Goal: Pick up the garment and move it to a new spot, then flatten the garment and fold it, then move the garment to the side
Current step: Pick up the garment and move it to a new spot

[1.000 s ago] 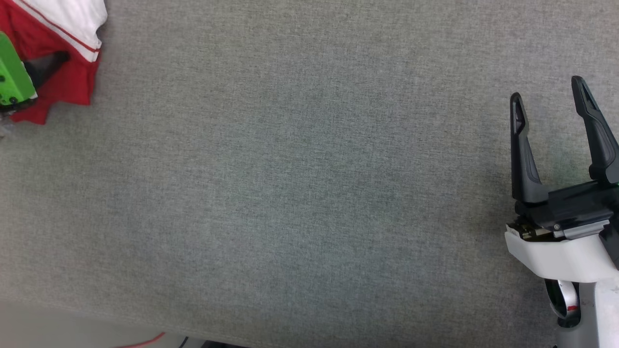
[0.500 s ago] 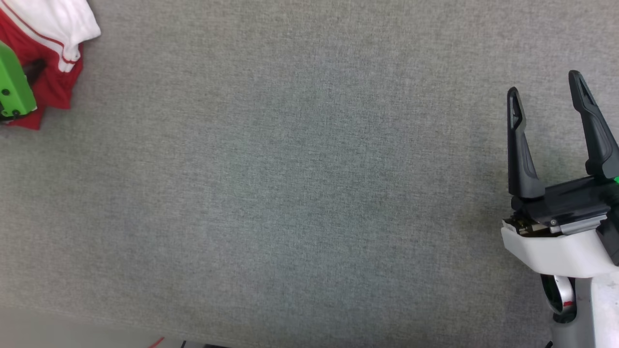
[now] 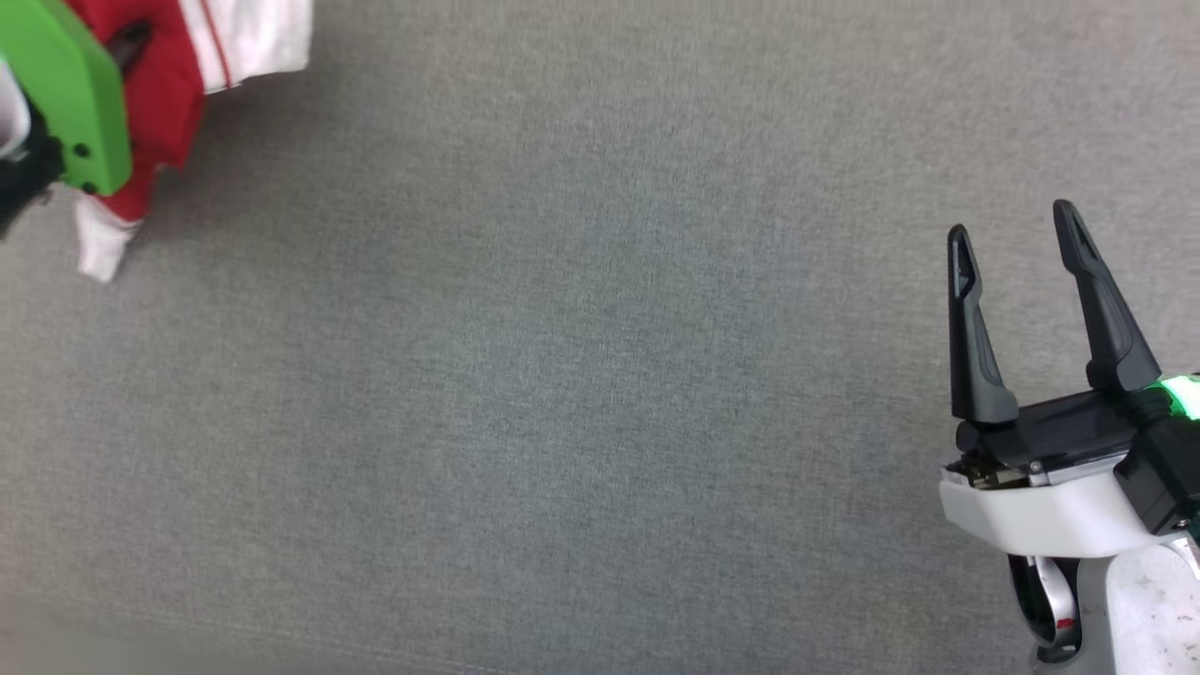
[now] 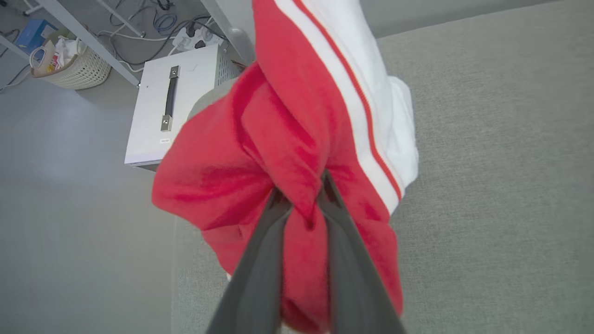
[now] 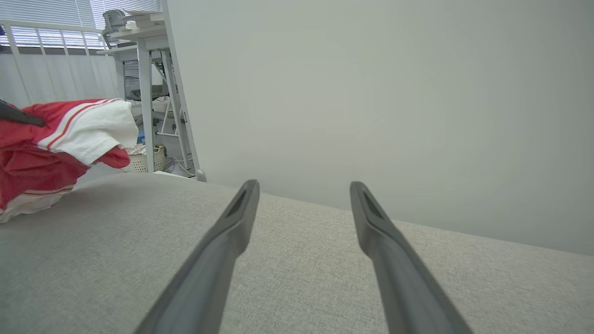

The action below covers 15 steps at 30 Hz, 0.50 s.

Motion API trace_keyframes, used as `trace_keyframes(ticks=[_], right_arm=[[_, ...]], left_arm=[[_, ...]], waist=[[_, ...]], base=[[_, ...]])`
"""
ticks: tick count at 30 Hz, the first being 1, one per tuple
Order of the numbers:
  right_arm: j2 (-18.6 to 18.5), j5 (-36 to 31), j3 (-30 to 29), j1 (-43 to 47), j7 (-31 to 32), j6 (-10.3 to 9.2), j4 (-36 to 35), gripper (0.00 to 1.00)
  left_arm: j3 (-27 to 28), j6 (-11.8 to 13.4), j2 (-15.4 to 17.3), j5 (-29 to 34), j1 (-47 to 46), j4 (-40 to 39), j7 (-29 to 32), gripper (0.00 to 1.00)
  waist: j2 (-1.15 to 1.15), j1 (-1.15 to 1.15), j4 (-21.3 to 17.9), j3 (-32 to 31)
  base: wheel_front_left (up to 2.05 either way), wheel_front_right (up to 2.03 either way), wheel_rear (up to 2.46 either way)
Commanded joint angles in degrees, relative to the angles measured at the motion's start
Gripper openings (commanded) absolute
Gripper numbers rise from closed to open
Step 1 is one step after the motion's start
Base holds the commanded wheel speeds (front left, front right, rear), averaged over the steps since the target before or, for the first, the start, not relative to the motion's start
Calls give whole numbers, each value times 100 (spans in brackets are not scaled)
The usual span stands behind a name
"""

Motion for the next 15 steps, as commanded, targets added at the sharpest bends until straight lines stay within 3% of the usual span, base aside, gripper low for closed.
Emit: trace_keyframes(ticks=[1, 8, 15], right_arm=[[28, 60, -22, 78, -27, -4, 19, 100], [93, 135, -106, 261, -27, -4, 45, 100], [102, 385, -141, 294, -27, -4, 64, 100]], left_arm=[[-119, -17, 8, 4, -149, -150, -47, 0], [-887, -17, -117, 49, -405, -920, -97, 0], [-1759, -17, -615, 62, -473, -1497, -219, 0]], waist=[[0, 0, -118, -449], [0, 0, -492, -757], [0, 0, -1024, -905]], base=[[0, 0, 0], [0, 0, 0], [0, 0, 0]])
